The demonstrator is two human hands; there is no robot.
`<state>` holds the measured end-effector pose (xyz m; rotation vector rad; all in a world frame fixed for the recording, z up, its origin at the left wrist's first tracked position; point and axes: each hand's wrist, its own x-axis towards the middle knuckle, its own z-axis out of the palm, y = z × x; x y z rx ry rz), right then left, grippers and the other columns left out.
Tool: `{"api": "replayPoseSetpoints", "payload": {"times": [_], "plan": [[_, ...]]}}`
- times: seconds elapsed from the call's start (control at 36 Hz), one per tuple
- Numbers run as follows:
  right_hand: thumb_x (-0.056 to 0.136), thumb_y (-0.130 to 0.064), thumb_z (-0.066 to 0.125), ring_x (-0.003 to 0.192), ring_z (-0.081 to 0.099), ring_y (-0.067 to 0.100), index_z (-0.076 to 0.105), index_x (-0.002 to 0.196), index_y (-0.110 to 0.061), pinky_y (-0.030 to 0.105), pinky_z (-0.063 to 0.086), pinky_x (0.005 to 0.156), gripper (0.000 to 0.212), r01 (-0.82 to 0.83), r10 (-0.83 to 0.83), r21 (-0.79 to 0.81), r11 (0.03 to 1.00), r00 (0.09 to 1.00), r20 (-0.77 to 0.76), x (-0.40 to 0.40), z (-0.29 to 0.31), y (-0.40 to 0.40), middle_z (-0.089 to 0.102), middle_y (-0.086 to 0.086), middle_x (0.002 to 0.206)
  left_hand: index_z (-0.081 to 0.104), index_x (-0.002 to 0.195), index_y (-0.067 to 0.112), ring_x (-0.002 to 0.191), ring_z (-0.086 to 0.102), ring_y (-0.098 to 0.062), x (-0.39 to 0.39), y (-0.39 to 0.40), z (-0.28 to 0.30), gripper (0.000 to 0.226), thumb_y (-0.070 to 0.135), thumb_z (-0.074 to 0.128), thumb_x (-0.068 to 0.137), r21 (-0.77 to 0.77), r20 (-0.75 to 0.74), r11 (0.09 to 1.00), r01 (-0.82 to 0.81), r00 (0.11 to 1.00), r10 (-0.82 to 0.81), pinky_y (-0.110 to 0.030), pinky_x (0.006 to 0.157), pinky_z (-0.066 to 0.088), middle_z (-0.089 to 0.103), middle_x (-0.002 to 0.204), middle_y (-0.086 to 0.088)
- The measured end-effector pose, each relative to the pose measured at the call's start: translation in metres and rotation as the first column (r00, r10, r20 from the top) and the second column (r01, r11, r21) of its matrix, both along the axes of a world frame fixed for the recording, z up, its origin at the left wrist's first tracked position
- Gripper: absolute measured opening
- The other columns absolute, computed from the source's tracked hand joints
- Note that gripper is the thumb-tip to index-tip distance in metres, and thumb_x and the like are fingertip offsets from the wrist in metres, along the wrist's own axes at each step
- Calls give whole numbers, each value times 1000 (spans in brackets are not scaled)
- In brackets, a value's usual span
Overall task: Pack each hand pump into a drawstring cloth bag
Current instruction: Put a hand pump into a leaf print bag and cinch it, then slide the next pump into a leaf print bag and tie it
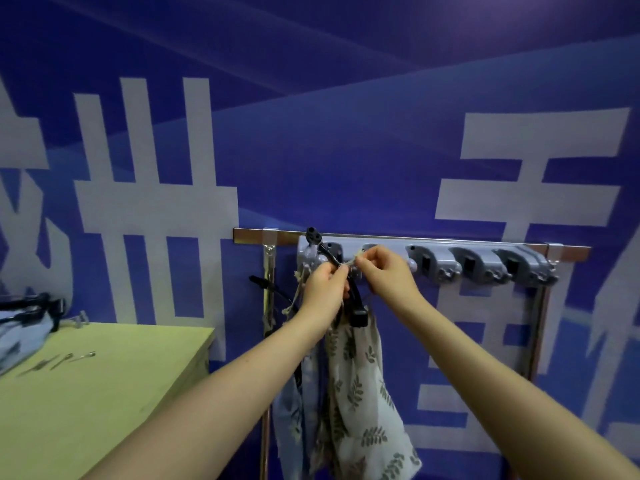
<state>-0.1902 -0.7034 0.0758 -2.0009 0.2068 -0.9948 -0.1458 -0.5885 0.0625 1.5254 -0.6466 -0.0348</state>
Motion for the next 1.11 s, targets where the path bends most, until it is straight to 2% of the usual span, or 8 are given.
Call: {"api": "replayPoseSetpoints", "payload": {"times": [0.17, 0.25, 0.47, 0.58, 0.67, 0.81, 0.94, 1.11], "plan": [[94, -13, 58, 51, 51, -3, 57, 90, -21, 14, 39, 50, 9, -58, 58, 32, 998, 998, 16, 0, -21, -3, 58, -5, 76, 55, 103, 8, 71, 59, -16, 0, -3, -11, 18, 23, 46, 101, 64, -124, 988, 138, 984, -129, -29, 66, 52, 61, 82, -7], [95, -13, 58, 49, 50, -3, 58, 88, -17, 13, 37, 49, 8, -82, 78, 68, 994, 995, 63, 0, -26, -4, 59, -4, 75, 55, 104, 15, 73, 63, -19, -1, 0, -8, 20, 32, 46, 101, -22, -215, 990, 137, 967, -138, -21, 52, 54, 64, 91, -9], [94, -15, 61, 51, 51, 1, 57, 83, -8, 16, 42, 51, 13, -112, 97, 139, 984, 989, 114, -5, -32, 0, 57, -1, 65, 62, 111, 17, 100, 67, -25, -2, -2, -5, 20, 29, 55, 98, -151, -336, 985, 78, 934, -125, -29, 68, 54, 70, 109, -8], [93, -15, 61, 55, 56, 8, 59, 75, -11, 25, 47, 58, 19, -78, 68, 248, 965, 997, 48, -11, -43, -1, 60, 2, 63, 62, 98, 19, 99, 66, -26, -4, 1, -9, 9, 23, 54, 98, -74, -281, 996, 58, 957, -77, -30, 68, 53, 69, 104, -11], [95, -16, 59, 70, 60, 4, 67, 89, -14, 15, 47, 63, 10, -16, 9, 218, 976, 999, 32, -22, -44, 5, 66, -3, 78, 61, 106, 12, 102, 64, -23, -6, 10, -11, 14, 21, 55, 97, 30, -232, 996, 85, 970, -75, -29, 68, 53, 66, 113, -13], [95, -15, 52, 76, 58, 1, 66, 95, -22, 15, 43, 66, 15, 57, -82, 147, 987, 981, 175, -42, -29, 34, 65, -8, 85, 63, 107, 15, 85, 63, -14, -17, 50, -5, 16, 20, 49, 100, 158, -85, 975, 159, 986, -147, -20, 59, 54, 65, 99, -3], [94, -7, 49, 68, 51, 9, 59, 86, -22, 21, 42, 61, 20, -126, 72, 181, 975, 958, 279, -43, -9, 93, 58, -3, 76, 66, 98, 13, 67, 59, -12, -23, 112, 13, 22, 8, 44, 98, 184, 75, 979, 91, 992, -106, -18, 51, 46, 65, 84, -2], [96, -8, 46, 48, 46, 6, 56, 80, -12, 18, 35, 46, 19, -435, 390, 318, 842, 900, 196, -11, -21, 197, 53, 0, 62, 66, 90, 21, 72, 60, -8, -8, 217, 23, 20, 14, 48, 98, 233, 229, 958, -165, 967, 111, -19, 55, 46, 66, 82, 3]]}}
